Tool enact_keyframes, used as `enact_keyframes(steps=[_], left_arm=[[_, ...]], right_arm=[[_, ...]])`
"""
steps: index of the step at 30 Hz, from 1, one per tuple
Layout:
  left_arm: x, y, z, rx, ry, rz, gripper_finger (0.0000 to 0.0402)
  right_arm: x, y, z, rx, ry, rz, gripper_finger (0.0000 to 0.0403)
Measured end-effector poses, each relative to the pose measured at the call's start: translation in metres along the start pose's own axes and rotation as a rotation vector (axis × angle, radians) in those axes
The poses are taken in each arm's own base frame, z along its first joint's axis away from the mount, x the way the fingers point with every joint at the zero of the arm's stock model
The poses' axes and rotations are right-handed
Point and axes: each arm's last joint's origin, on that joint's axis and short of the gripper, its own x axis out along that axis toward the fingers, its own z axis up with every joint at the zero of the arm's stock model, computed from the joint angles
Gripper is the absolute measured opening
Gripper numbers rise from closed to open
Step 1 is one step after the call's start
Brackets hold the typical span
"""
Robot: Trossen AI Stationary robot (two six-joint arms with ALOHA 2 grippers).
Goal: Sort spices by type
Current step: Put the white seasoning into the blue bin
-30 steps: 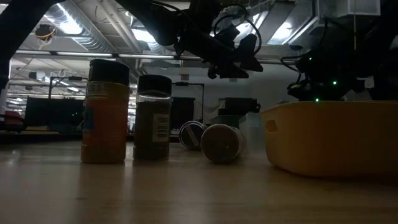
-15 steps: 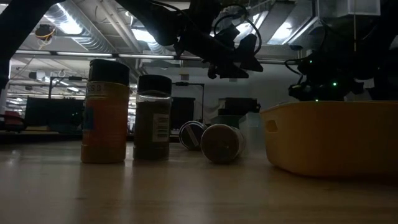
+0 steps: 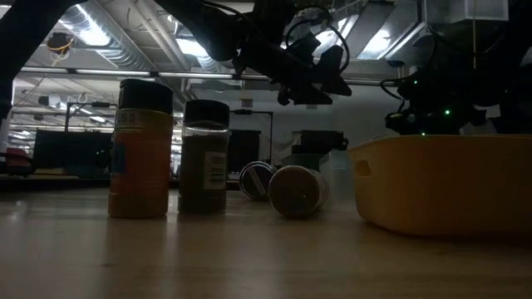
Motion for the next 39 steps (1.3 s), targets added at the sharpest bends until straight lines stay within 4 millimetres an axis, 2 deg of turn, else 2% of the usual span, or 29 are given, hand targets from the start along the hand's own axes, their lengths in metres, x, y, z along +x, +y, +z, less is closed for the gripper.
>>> enact_keyframes(steps=[6,15,28,31,37,39], left_arm=[[0.0,0.0,0.0,0.0,0.0,0.0,0.0265],[0.0,0.0,0.0,0.0,0.0,0.0,0.0265],[0.0,0.0,0.0,0.0,0.0,0.0,0.0265],[0.0,0.0,0.0,0.0,0.0,0.0,0.0265],[0.0,0.0,0.0,0.0,0.0,0.0,0.0265],[0.0,0.0,0.0,0.0,0.0,0.0,0.0265]], right_arm=[[0.0,0.0001,-0.0002,-0.001,0.002,0.001,0.0214],[0.0,0.0009,0.0008,0.005,-0.004,0.028,0.0257],[0.0,0.001,0.0007,-0.002,-0.003,0.029,0.0261],[0.0,0.0012,0.0005,-0.002,-0.002,0.036,0.0255],[-0.0001,0.0012,-0.0017,-0.006,0.022,0.036,0.0208],[-0.0002,0.0011,-0.0022,-0.008,0.029,0.036,0.0204]])
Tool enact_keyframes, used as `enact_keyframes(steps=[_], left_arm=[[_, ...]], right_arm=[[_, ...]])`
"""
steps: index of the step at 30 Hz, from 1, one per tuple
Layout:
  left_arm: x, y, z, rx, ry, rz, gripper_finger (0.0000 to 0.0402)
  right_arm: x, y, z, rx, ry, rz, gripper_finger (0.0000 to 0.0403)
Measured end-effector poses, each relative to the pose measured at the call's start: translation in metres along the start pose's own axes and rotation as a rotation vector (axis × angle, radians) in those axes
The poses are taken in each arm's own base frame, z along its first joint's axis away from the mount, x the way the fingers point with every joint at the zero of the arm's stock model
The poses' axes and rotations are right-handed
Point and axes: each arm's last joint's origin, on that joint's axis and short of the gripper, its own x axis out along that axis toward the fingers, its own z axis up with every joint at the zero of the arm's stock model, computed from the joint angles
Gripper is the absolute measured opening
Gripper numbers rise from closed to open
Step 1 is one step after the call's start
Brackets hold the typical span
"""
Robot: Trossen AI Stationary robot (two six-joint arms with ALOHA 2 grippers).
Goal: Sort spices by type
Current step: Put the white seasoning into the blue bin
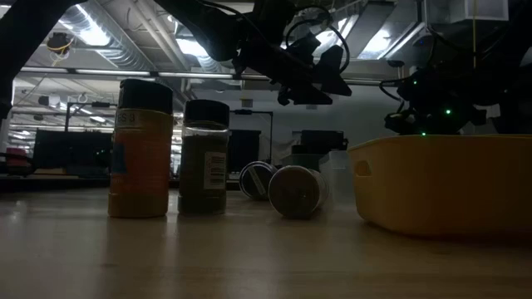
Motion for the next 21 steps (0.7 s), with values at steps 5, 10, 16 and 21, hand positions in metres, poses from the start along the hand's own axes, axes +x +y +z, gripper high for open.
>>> enact_keyframes(steps=[5,10,16,21], left_arm=[[0.0,0.0,0.0,0.0,0.0,0.0,0.0265],[0.0,0.0,0.0,0.0,0.0,0.0,0.0265],[0.0,0.0,0.0,0.0,0.0,0.0,0.0265],[0.0,0.0,0.0,0.0,0.0,0.0,0.0265]], right_arm=[[0.0,0.0,-0.0003,0.01,0.004,0.0,0.0209],[0.0001,0.0002,-0.0023,0.056,0.019,0.006,0.0224],[-0.0001,0.0002,-0.0036,0.062,0.037,0.005,0.0224],[0.0001,0.0001,-0.0037,0.062,0.035,0.001,0.0236]])
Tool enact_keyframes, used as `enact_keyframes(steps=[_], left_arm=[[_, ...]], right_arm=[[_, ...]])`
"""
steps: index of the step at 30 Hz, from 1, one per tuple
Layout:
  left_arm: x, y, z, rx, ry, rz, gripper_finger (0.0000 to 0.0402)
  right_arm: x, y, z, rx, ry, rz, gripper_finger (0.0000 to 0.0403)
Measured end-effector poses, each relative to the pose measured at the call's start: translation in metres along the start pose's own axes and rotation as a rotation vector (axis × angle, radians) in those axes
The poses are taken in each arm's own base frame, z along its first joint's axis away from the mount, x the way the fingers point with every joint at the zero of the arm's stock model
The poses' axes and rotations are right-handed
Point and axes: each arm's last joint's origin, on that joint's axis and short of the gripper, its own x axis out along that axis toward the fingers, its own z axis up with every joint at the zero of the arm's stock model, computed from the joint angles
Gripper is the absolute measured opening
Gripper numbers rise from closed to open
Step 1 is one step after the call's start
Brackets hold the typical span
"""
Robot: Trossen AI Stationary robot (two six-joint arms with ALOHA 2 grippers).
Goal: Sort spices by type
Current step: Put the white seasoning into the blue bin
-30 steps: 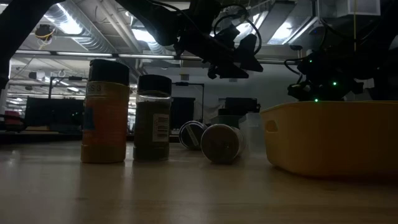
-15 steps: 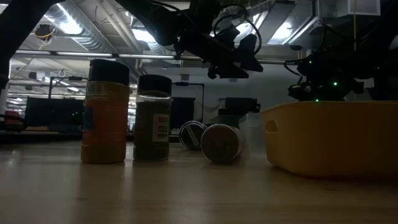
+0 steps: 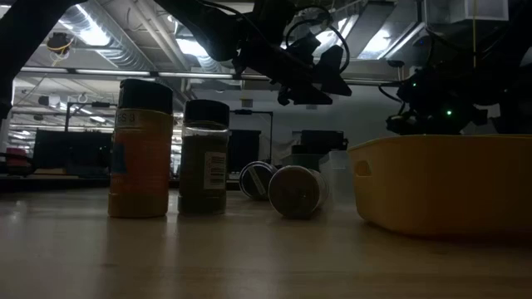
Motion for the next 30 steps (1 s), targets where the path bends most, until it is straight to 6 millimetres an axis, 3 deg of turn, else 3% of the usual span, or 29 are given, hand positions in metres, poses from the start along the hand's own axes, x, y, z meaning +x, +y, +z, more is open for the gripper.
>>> enact_keyframes(steps=[30], left_arm=[[-0.017,0.003,0.013,-0.008,0.079,0.007,0.0265]], right_arm=[[-0.01,-0.001,-0.001,-0.002,0.044,0.059,0.0246]])
